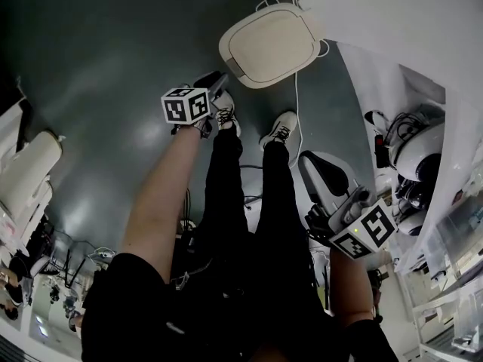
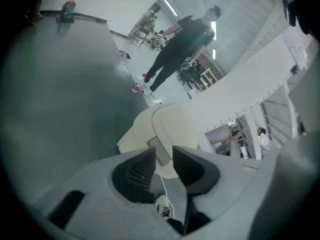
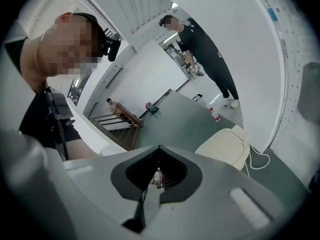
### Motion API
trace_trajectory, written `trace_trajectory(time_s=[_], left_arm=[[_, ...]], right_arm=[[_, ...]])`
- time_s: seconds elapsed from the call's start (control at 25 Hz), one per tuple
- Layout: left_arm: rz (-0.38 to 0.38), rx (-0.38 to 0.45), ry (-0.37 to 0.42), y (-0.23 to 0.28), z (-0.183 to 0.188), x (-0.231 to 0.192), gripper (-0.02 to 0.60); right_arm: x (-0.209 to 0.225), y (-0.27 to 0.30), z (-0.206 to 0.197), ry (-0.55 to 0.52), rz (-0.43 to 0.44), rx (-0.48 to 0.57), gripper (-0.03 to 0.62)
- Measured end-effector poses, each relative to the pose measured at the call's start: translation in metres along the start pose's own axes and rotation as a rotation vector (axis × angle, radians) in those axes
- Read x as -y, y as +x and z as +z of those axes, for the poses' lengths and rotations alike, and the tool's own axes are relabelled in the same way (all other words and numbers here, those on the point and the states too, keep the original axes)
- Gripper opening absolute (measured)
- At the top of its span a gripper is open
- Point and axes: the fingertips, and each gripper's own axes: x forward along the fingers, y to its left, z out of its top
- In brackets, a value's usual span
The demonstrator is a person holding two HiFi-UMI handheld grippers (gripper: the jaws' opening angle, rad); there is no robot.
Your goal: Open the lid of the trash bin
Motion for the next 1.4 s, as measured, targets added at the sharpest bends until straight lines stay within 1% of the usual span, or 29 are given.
trace_trajectory(time_s=[0.12,0.32,0.44,0.56,0.8,0.88,1.12,1.4], left_arm=[[0.020,0.000,-0.030,0.012,-0.006,-0.008,0.110],[0.031,0.015,-0.071,0.028,-0.009,-0.015,0.121],[0.058,0.004,-0.090,0.036,-0.012,-0.023,0.121],[0.079,-0.012,-0.081,0.041,-0.015,-0.027,0.128],[0.106,-0.043,-0.067,0.041,-0.021,-0.039,0.174],[0.108,-0.044,-0.077,0.040,-0.020,-0.039,0.173],[0.108,-0.035,-0.068,0.044,-0.020,-0.041,0.172],[0.118,-0.055,-0.033,0.040,-0.018,-0.042,0.170]], right_arm=[[0.007,-0.002,-0.011,0.009,-0.001,-0.011,0.008],[0.016,-0.004,-0.022,0.025,-0.001,-0.019,0.008],[0.021,-0.005,-0.028,0.037,-0.004,-0.024,0.008],[0.026,-0.008,-0.032,0.050,-0.005,-0.024,0.008],[0.031,-0.007,-0.033,0.063,0.004,-0.019,0.008],[0.031,-0.005,-0.034,0.064,0.011,-0.021,0.008],[0.035,0.001,-0.037,0.070,0.023,-0.025,0.008],[0.034,0.006,-0.038,0.077,0.035,-0.028,0.008]])
